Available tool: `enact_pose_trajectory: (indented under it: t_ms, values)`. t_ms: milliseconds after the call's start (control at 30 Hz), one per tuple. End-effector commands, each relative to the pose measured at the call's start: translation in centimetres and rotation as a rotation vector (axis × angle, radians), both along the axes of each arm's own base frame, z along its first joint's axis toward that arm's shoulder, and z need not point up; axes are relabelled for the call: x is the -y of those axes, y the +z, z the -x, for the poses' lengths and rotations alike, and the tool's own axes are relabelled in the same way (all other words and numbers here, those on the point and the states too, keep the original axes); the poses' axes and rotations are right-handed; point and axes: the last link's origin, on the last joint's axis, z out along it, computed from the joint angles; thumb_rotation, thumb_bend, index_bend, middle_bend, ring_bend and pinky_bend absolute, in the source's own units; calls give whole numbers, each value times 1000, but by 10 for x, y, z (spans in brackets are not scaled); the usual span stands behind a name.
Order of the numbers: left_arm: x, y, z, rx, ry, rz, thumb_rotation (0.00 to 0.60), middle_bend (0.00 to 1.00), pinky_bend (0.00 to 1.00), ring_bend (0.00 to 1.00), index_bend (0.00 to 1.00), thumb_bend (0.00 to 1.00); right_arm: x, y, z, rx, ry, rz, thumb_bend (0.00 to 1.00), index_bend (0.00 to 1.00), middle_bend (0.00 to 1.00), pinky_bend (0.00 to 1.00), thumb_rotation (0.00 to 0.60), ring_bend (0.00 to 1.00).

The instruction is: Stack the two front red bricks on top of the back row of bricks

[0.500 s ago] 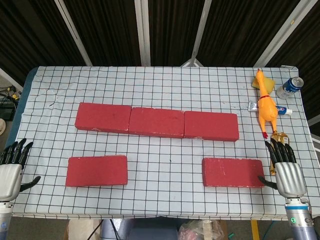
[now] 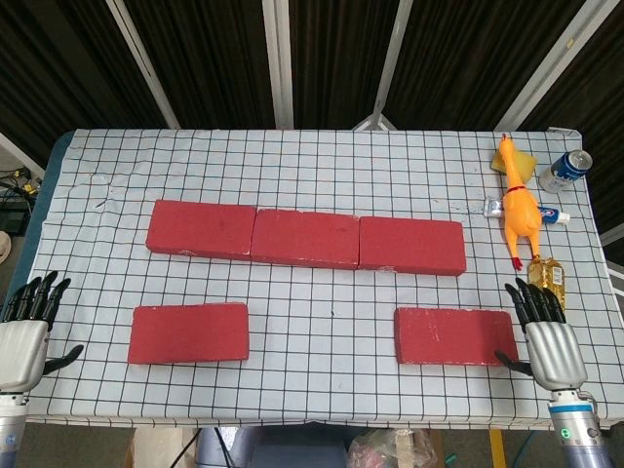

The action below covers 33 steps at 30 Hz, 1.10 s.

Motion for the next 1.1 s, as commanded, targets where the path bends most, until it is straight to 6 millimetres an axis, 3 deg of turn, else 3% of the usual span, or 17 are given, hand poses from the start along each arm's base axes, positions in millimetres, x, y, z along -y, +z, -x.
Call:
enact_pose_trajectory:
  t_ms: [33, 633, 1100]
  values:
    - [1, 1, -1, 1, -1, -2, 600, 0, 87, 0, 98, 0, -2, -5, -2, -6, 3, -29, 162, 46, 0, 0, 600, 0]
    - [-2, 0, 1, 4, 16, 0, 600, 0, 87, 0, 97, 0, 1, -45, -26, -54, -13, -186, 161, 45, 0, 0, 600, 0]
    - [-2, 2, 2, 6, 22, -1, 600, 0, 87, 0, 97, 0, 10, -55, -42, -111, -36, -284, 162, 45, 0, 0, 600, 0]
